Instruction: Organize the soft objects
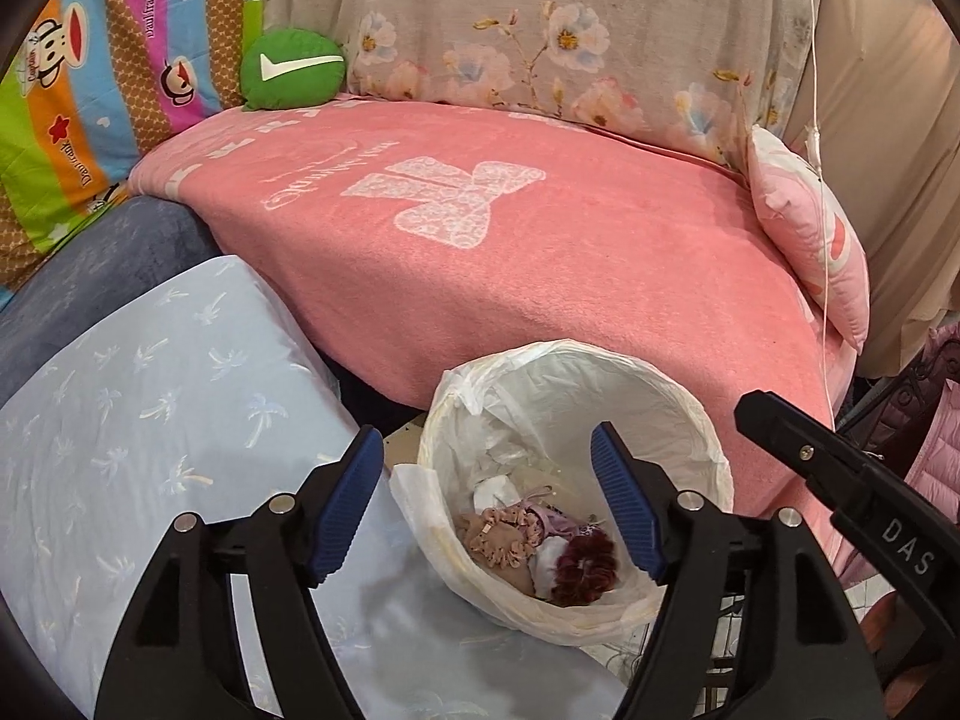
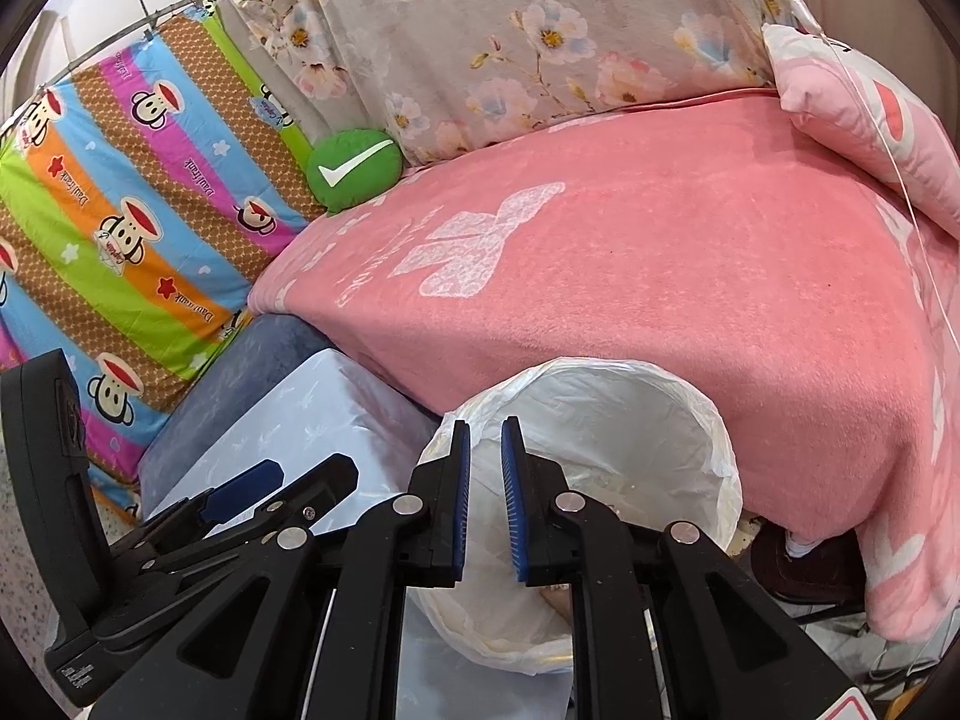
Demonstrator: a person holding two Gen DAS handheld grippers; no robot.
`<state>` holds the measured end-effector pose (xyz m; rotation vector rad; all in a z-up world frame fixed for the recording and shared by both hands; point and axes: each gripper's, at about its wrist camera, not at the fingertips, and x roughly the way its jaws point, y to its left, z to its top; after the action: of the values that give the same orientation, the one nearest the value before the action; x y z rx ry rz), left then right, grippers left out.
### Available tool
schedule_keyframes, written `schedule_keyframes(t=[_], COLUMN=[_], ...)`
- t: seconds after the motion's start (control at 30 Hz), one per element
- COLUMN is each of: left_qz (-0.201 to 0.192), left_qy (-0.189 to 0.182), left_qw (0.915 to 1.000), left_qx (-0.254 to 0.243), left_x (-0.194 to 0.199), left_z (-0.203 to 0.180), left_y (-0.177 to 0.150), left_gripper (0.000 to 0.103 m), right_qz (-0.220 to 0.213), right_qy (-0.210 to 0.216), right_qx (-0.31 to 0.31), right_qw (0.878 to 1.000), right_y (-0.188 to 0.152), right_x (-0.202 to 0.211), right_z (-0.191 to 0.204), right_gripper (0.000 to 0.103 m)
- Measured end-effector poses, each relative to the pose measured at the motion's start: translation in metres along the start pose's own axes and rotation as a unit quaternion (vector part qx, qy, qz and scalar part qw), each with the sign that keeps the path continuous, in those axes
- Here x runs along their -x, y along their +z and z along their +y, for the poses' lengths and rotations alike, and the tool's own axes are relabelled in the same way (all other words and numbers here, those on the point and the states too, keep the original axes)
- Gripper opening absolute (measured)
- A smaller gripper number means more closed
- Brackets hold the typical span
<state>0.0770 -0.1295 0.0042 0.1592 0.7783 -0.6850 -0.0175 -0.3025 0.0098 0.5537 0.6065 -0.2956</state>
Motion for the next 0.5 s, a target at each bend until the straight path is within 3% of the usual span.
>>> schedule_keyframes(t=[0.2, 0.33, 0.5], left_qz=[-0.004, -0.002, -0.006], left_qy=[0.013, 0.016, 0.025], left_qw=[0.9999, 0.9998, 0.9995], left_qx=[0.006, 0.007, 0.017], left_x=[0.005, 0.009, 0.017], left_z=[0.006, 0.008, 0.012], left_y=[-0.004, -0.008, -0.015], left_gripper=[0.073, 0.074, 0.082], right_qz=[0.010, 0.016, 0.021], right_qy=[-0.010, -0.027, -0.048], right_qx=[0.023, 0.042, 0.065], right_qw=[1.000, 0.999, 0.997], right_y=[-0.003, -0.010, -0.020], right_x=[0.003, 0.005, 0.012], right_z=[0.010, 0.015, 0.018], right_gripper=[0.017, 0.025, 0.033])
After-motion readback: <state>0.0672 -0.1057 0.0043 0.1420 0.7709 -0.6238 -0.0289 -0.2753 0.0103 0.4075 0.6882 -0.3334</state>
